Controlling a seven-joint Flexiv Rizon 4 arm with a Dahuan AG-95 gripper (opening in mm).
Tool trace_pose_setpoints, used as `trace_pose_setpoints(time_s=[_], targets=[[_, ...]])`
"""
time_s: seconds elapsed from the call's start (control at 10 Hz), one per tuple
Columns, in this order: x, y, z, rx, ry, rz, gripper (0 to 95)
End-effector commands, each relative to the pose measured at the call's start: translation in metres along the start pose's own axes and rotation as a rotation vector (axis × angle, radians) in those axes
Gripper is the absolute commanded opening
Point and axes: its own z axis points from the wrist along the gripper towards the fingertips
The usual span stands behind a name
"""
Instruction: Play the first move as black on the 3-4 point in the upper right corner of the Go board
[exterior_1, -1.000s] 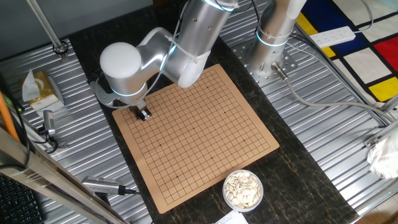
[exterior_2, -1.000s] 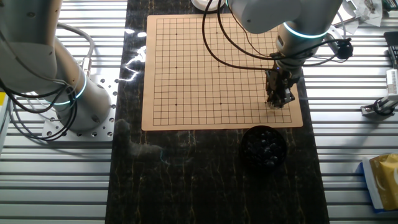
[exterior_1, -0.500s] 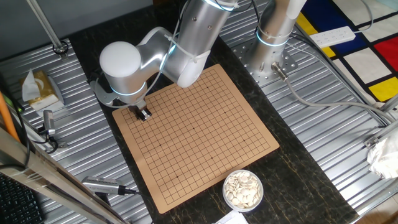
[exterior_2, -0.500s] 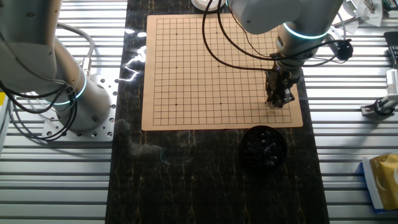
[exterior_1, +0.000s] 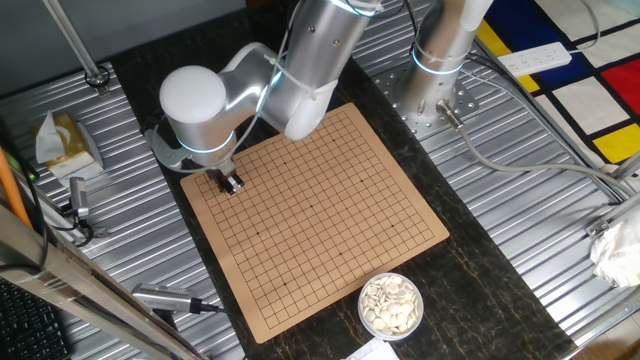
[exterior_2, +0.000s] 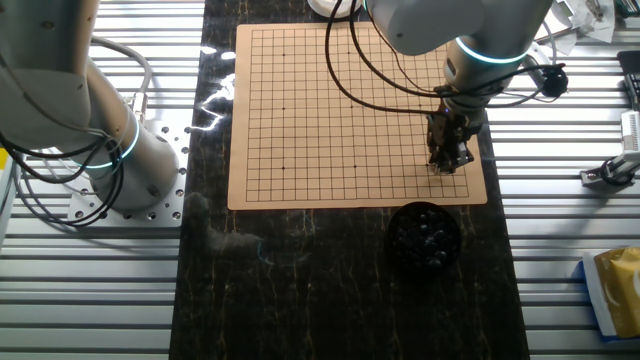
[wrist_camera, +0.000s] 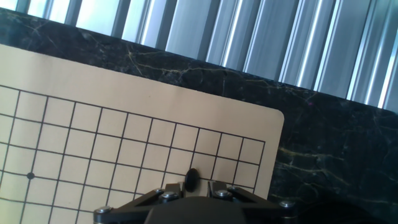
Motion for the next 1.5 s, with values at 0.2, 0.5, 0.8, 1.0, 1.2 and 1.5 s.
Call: trace_pose_setpoints(time_s=[0.2, 0.5, 0.8, 1.0, 1.2, 1.5], targets=[[0.0002, 0.0004, -0.0002, -0.003, 0.002, -0.002, 19.0], [0.0003, 0.0005, -0.0002, -0.004, 0.002, -0.003, 19.0], [0.0005, 0.0006, -0.0003, -0.007, 0.001, -0.005, 19.0], [0.0005, 0.0007, -0.0004, -0.014, -0.001, -0.003, 19.0], [0.0006, 0.0008, -0.0004, -0.017, -0.002, -0.001, 19.0], [0.0004, 0.0009, -0.0006, -0.022, -0.004, 0.001, 19.0]])
